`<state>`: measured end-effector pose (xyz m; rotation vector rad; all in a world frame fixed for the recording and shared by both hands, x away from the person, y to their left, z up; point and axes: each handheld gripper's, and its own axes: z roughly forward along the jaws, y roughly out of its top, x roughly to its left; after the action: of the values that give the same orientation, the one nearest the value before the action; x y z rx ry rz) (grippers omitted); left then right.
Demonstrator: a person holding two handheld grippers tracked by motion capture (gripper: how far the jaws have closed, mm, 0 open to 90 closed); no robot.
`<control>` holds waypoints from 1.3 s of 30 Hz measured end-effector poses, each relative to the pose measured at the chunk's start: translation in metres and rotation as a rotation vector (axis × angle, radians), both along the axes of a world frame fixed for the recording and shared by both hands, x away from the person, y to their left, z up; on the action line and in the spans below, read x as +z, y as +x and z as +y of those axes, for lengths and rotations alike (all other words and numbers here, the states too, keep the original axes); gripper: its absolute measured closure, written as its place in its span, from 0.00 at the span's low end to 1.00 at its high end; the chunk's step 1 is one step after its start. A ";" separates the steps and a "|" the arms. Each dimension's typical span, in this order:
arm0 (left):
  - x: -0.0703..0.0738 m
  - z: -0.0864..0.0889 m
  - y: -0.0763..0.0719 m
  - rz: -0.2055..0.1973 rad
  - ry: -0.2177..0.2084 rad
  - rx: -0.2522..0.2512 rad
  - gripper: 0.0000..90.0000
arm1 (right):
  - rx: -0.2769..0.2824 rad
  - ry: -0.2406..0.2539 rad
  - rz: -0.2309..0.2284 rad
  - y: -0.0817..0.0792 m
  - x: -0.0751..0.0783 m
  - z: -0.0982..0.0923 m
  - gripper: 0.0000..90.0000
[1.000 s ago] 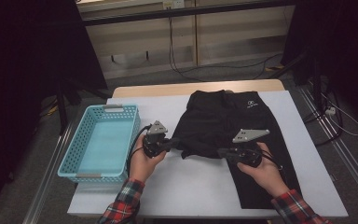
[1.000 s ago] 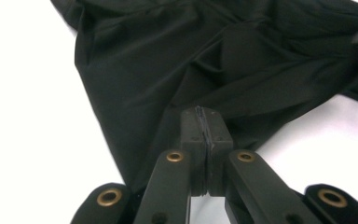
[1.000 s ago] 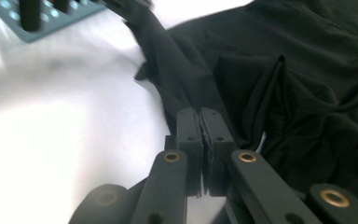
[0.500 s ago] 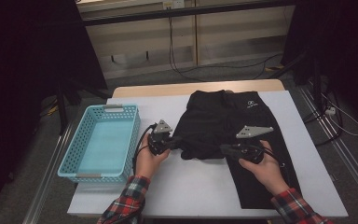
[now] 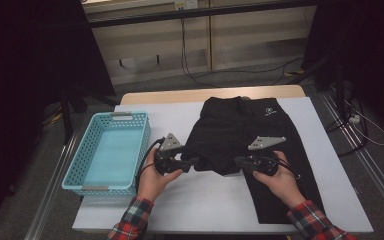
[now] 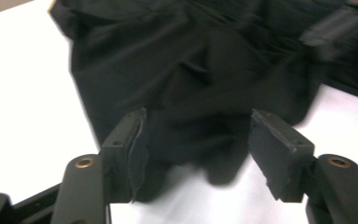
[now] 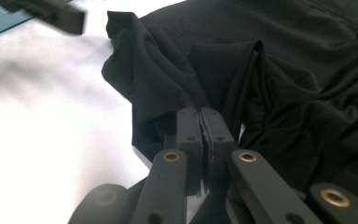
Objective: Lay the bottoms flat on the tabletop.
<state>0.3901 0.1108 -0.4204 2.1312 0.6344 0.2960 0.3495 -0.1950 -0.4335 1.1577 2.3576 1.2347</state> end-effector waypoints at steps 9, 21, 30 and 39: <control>-0.021 -0.014 -0.005 0.057 0.092 -0.053 0.61 | 0.004 0.000 -0.006 -0.003 0.002 0.002 0.98; -0.025 -0.027 0.005 0.159 0.091 -0.059 0.99 | 0.001 -0.005 -0.006 -0.004 0.000 0.000 0.98; 0.010 0.009 -0.001 0.166 -0.064 -0.008 0.99 | 0.010 0.008 -0.040 -0.013 0.010 -0.005 0.98; 0.017 0.017 -0.013 0.212 -0.084 -0.003 0.99 | 0.052 0.001 -0.054 -0.024 0.015 0.004 0.97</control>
<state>0.3773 0.1281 -0.4038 2.0982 0.7519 0.0403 0.3255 -0.1910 -0.4190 1.0566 2.3615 1.2679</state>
